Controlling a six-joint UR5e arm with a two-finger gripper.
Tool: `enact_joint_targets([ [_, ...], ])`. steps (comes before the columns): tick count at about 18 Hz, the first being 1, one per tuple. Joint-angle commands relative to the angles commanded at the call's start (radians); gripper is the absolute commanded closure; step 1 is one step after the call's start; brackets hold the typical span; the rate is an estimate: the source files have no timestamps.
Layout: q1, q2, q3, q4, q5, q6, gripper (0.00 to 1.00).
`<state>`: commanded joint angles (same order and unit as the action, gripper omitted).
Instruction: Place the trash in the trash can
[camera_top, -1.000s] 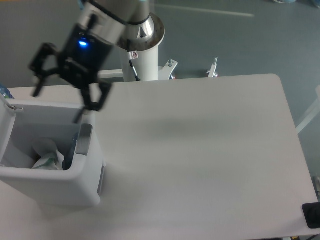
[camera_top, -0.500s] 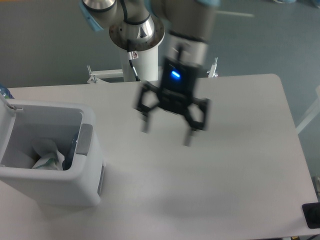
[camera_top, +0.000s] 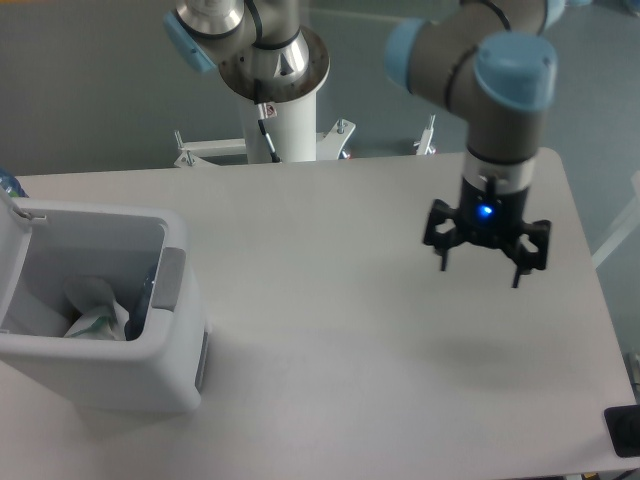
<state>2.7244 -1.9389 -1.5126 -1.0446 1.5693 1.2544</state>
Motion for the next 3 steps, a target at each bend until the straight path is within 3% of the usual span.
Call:
enact_joint_targets([
  [3,-0.003,0.002,-0.001,-0.006,0.003,0.013,0.0],
])
